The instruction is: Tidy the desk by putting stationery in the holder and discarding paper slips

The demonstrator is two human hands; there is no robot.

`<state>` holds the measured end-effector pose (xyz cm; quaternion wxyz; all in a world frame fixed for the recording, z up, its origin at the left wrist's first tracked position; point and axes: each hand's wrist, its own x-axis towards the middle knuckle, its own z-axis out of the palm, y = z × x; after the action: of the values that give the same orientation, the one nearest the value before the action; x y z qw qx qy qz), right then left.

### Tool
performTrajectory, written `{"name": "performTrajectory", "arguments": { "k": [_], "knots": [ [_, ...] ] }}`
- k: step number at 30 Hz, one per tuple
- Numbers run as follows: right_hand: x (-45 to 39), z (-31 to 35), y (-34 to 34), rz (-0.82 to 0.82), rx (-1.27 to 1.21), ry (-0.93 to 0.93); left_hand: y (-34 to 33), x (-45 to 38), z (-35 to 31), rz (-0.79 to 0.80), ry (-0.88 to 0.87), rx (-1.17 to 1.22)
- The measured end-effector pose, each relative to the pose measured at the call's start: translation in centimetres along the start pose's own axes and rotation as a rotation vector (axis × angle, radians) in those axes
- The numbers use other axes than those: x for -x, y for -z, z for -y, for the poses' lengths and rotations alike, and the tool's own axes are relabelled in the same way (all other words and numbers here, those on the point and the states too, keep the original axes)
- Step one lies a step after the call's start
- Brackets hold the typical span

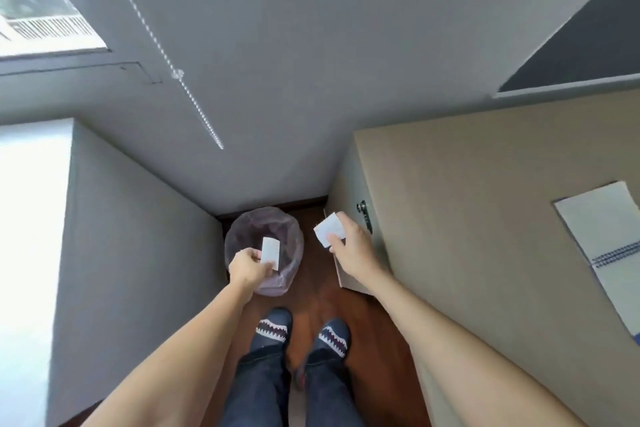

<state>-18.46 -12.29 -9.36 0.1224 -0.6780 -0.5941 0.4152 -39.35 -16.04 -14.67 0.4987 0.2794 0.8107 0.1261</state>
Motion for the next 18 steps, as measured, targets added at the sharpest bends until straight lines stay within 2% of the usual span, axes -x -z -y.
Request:
{"name": "performTrajectory", "arguments": {
  "k": [3, 6, 10, 13, 18],
  "knots": [
    [-2.6, -0.5, -7.8, 0.153, 0.013, -0.15, 0.3, -2.5, 2.2, -0.045, 0.088, 0.032],
    [-5.0, -3.0, -14.4, 0.209, -0.018, -0.358, -0.7, -7.5, 5.9, -0.061, 0.201, 0.118],
    [-9.4, -6.1, -22.1, 0.18, -0.161, -0.534, -2.7, -13.7, 8.8, -0.079, 0.28, 0.095],
    [-12.8, -8.7, -26.9, 0.168, -0.252, -0.581, -4.2, -17.9, 10.4, -0.08, 0.288, 0.11],
    [-15.7, -11.2, -30.1, 0.146, -0.356, -0.647, -5.2, -22.0, 12.4, -0.096, 0.319, 0.197]
  ]
}}
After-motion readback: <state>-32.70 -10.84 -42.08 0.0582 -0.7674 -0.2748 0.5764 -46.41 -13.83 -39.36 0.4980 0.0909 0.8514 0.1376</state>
